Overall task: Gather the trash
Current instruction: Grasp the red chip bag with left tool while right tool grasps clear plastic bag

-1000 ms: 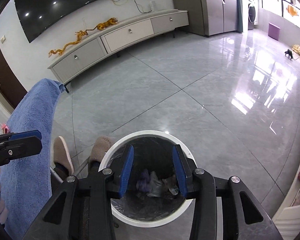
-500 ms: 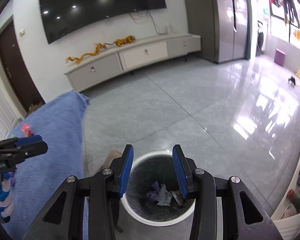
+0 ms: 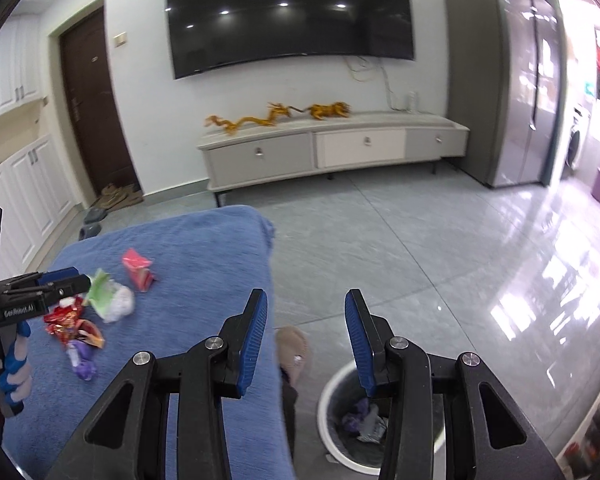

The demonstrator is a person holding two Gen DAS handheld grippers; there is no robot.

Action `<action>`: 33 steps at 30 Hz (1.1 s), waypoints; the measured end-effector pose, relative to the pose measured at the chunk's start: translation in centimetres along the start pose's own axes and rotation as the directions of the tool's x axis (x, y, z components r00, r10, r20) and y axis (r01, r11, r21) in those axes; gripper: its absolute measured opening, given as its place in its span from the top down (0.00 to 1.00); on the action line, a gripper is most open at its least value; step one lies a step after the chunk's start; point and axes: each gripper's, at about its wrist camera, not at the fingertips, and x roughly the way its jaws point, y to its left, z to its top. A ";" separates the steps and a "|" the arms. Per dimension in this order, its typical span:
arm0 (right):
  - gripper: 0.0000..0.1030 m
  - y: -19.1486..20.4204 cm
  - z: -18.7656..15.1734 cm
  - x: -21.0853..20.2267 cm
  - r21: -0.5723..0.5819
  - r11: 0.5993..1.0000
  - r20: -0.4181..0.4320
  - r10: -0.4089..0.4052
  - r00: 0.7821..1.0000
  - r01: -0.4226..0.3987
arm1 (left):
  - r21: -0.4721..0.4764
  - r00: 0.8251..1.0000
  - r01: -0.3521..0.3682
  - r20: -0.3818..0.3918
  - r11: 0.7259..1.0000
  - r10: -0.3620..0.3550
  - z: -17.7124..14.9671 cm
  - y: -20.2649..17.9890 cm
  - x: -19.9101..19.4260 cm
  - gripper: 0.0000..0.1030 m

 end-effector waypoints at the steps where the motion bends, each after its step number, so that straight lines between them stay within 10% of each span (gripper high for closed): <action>1: 0.61 0.9 0.2 -0.1 -0.015 1.000 0.002 0.008 1.000 -0.008 | -0.018 1.000 -0.017 0.010 1.000 0.018 -0.1 1.6 -0.7 0.45; 16: 0.60 11.6 2.0 4.4 -0.143 0.976 -0.078 0.156 0.985 -0.166 | -0.249 0.987 -0.158 -0.007 0.956 0.161 -2.9 18.3 -3.6 0.45; 33: 0.57 20.4 -1.7 12.4 -0.204 0.903 -0.292 0.313 0.904 -0.379 | -0.072 0.990 0.097 -0.092 0.993 -0.103 -5.5 9.5 -1.5 0.45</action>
